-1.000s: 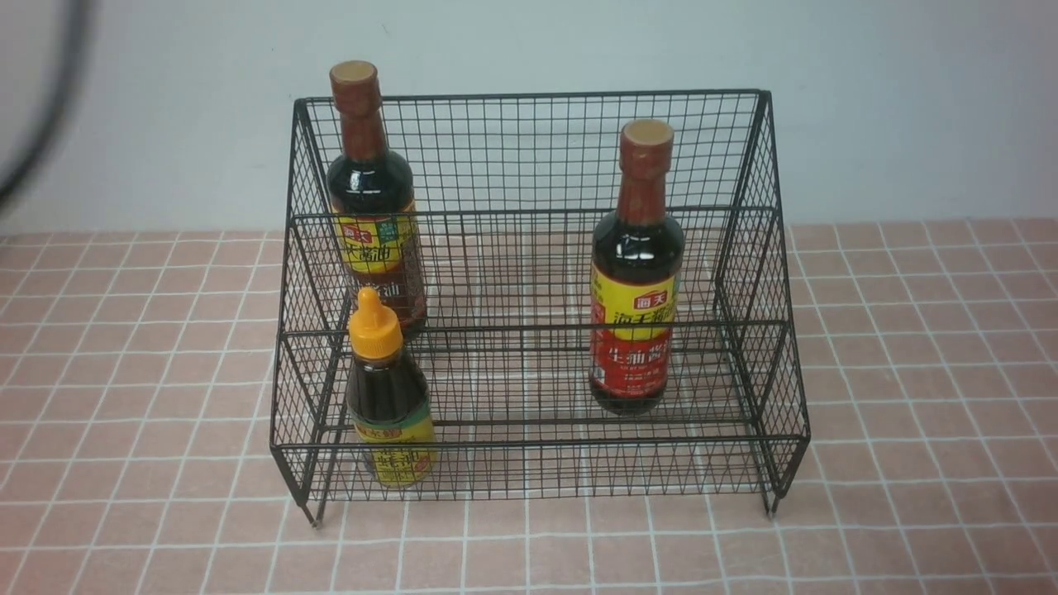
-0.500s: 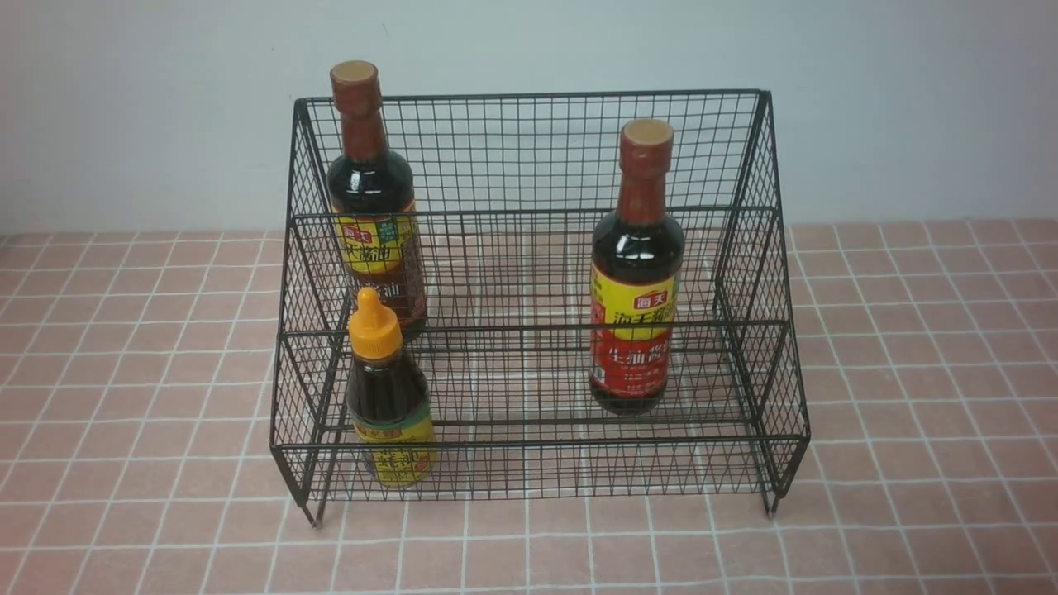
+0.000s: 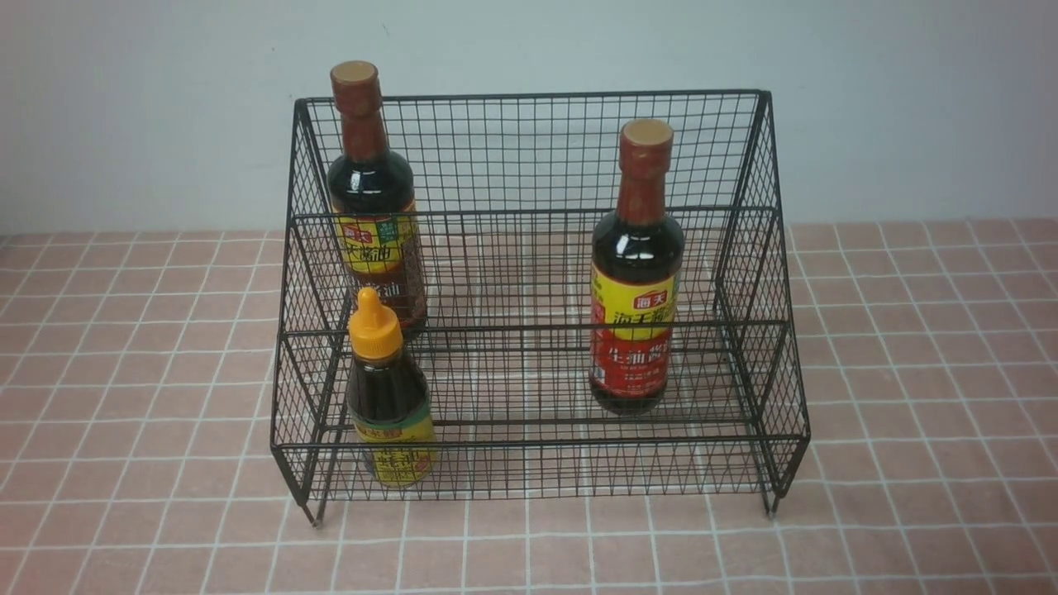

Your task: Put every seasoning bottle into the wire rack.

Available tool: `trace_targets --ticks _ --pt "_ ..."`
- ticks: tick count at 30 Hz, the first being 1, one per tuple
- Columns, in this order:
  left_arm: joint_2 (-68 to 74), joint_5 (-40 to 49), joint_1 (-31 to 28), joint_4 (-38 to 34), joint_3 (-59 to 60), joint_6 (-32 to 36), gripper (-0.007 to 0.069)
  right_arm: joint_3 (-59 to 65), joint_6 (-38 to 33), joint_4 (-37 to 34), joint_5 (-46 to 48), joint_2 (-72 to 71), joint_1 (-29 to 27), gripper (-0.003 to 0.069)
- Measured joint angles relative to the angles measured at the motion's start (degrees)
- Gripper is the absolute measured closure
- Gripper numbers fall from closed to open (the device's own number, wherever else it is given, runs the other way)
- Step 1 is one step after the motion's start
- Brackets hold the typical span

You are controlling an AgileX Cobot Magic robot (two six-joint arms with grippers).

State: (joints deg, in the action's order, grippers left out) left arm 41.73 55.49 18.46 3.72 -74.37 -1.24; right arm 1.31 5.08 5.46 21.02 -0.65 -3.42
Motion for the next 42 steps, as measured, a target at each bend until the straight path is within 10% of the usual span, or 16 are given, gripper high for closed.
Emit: trace_targets --ticks 17,42 --pt "-42.1 -35.4 -14.6 -4.1 75.0 2.4 0.0631 0.0 0.0 0.0 0.1 0.0 0.0 0.0671" --pt "-42.4 -34.1 -14.8 -4.3 75.9 2.5 0.0631 0.0 0.0 0.0 0.1 0.0 0.0 0.0671"
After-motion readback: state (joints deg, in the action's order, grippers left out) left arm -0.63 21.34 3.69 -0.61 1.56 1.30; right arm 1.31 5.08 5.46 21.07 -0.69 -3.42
